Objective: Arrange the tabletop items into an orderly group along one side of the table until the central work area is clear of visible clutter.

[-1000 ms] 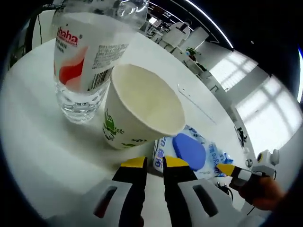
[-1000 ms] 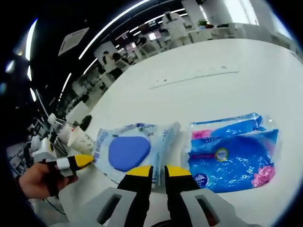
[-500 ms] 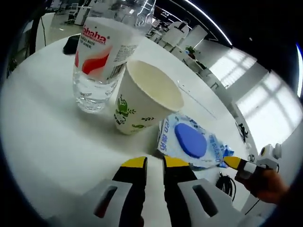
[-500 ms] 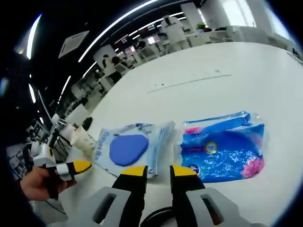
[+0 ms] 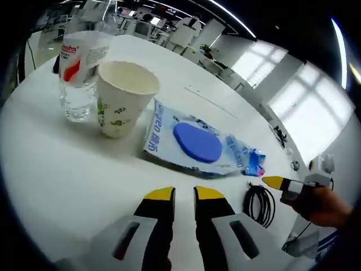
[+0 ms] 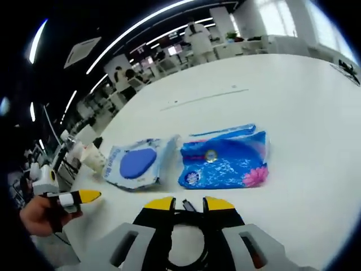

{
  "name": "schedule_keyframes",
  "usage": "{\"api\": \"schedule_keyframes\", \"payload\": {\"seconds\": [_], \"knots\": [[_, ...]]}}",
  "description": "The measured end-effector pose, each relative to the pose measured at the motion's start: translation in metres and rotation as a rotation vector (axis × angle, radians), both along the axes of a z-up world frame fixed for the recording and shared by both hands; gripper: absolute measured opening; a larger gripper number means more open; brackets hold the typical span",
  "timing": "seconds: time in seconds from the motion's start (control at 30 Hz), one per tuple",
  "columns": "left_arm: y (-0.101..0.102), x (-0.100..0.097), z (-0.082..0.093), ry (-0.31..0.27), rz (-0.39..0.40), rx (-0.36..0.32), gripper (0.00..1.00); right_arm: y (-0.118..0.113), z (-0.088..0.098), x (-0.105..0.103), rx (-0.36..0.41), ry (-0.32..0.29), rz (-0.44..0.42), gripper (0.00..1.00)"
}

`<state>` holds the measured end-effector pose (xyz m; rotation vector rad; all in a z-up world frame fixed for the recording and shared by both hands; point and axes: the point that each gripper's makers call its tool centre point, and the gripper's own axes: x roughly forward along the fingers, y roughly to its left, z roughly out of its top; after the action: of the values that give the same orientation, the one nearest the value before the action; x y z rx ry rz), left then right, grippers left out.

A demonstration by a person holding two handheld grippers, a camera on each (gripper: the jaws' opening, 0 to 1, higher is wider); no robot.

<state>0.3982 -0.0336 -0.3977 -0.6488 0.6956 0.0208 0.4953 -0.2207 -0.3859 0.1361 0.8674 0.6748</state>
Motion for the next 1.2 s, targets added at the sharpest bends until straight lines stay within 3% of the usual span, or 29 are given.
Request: {"api": "schedule_keyframes", "payload": {"seconds": [0.07,0.23,0.53,0.83,1.0,1.2], "knots": [[-0.016,0.001,0.001,-0.004,-0.032,-0.007,0.10,-0.007,-0.001,0.005,-0.001,-0.001,-0.012,0.17],[-0.044,-0.003,0.000,-0.003,-0.080,-0.026,0.11,-0.017,0.003,-0.014,-0.002,0.003,-0.033,0.17],[-0.069,-0.003,0.004,-0.015,-0.092,-0.071,0.10,-0.027,0.000,-0.019,-0.002,0.016,-0.048,0.17],[-0.107,-0.005,-0.001,-0.004,-0.152,-0.121,0.11,-0.038,-0.011,-0.035,-0.013,0.053,-0.069,0.16],[-0.129,-0.001,-0.005,0.005,-0.198,-0.132,0.13,-0.038,-0.016,-0.038,-0.011,0.067,-0.079,0.15],[-0.142,-0.001,-0.009,0.026,-0.230,-0.125,0.11,-0.038,-0.016,-0.042,-0.012,0.069,-0.081,0.12]]}}
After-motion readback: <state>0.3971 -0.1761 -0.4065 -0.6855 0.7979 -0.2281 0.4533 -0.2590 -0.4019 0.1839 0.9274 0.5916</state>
